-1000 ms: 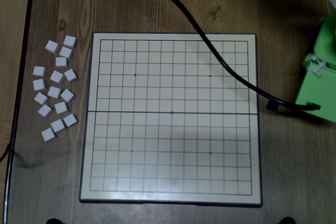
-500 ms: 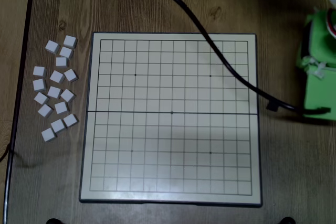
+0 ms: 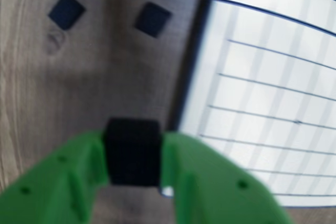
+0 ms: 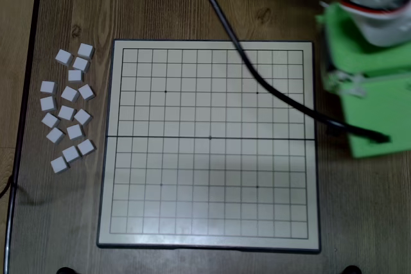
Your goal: Grasp a Black stone and put it on the board on position (0,0).
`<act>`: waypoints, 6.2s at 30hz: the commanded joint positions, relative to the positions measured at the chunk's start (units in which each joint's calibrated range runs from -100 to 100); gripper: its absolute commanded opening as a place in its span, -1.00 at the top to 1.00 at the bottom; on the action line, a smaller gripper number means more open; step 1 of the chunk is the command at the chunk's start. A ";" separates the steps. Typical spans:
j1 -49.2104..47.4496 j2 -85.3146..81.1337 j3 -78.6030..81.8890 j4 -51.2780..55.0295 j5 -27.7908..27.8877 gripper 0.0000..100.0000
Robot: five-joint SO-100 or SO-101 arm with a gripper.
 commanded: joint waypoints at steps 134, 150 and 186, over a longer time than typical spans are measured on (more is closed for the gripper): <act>32.29 7.34 8.44 -15.10 11.48 0.88; 32.38 7.34 10.47 -16.75 11.18 0.84; 30.47 8.69 -21.42 4.08 13.87 0.72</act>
